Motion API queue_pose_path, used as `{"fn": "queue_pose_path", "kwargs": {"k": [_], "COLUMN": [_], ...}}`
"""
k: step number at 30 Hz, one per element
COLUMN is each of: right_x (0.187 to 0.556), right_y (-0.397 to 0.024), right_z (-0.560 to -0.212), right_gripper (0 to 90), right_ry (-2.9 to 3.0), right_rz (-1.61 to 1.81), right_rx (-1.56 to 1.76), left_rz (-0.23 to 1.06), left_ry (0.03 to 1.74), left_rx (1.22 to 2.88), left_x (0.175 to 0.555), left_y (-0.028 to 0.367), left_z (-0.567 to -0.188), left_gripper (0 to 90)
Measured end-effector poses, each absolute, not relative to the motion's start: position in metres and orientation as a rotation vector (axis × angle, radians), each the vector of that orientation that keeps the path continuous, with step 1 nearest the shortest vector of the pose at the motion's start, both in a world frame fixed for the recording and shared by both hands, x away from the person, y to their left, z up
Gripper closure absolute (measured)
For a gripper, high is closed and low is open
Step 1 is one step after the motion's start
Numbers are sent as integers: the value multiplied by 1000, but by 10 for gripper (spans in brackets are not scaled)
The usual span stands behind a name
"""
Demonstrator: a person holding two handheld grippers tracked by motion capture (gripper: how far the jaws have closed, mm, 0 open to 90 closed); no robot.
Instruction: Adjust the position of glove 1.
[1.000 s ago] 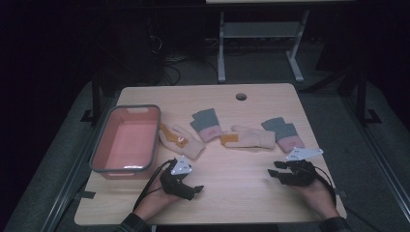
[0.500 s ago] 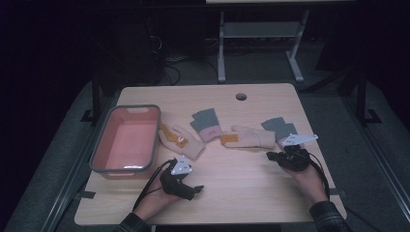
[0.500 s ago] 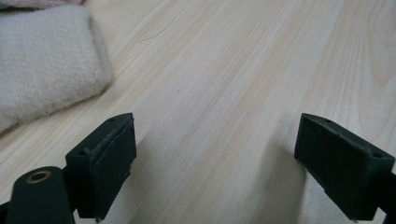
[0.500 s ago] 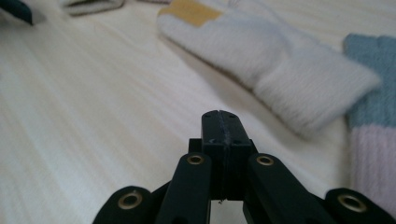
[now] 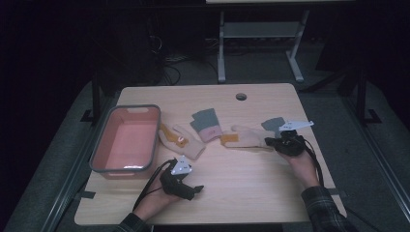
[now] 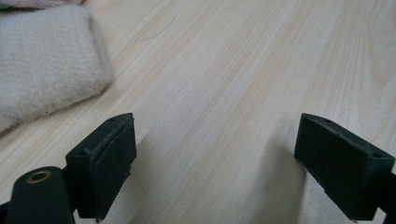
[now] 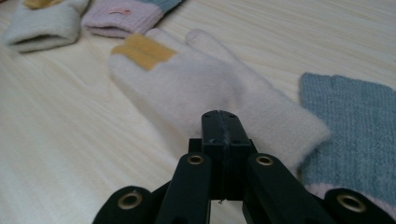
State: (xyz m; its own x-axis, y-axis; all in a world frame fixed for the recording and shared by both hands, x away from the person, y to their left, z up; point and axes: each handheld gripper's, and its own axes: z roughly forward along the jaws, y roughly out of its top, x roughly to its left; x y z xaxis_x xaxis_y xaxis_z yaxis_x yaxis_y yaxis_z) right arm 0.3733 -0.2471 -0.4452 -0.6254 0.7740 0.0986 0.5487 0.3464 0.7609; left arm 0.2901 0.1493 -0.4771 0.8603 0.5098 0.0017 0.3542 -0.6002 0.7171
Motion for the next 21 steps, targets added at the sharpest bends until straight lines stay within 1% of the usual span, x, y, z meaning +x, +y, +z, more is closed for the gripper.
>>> {"fn": "queue_pose_path", "kwargs": {"k": [5,14,19,21], "right_x": [382,395,401,402], "right_y": [-253,-257,-251,-251], "right_z": [-453,-451,-467,-467], "right_gripper": [900,900,900,900], "right_ry": [2310,2278,2342,2343], "right_rz": [1140,1103,1012,1015], "right_rx": [1202,1221,1216,1221], "left_rz": [263,264,260,260], "left_ry": [624,626,629,628], "left_rx": [2274,2270,2268,2268], "left_x": [290,290,290,290], "left_y": [149,149,149,149], "left_z": [-477,-477,-478,-478], "left_gripper": [121,121,121,121]}}
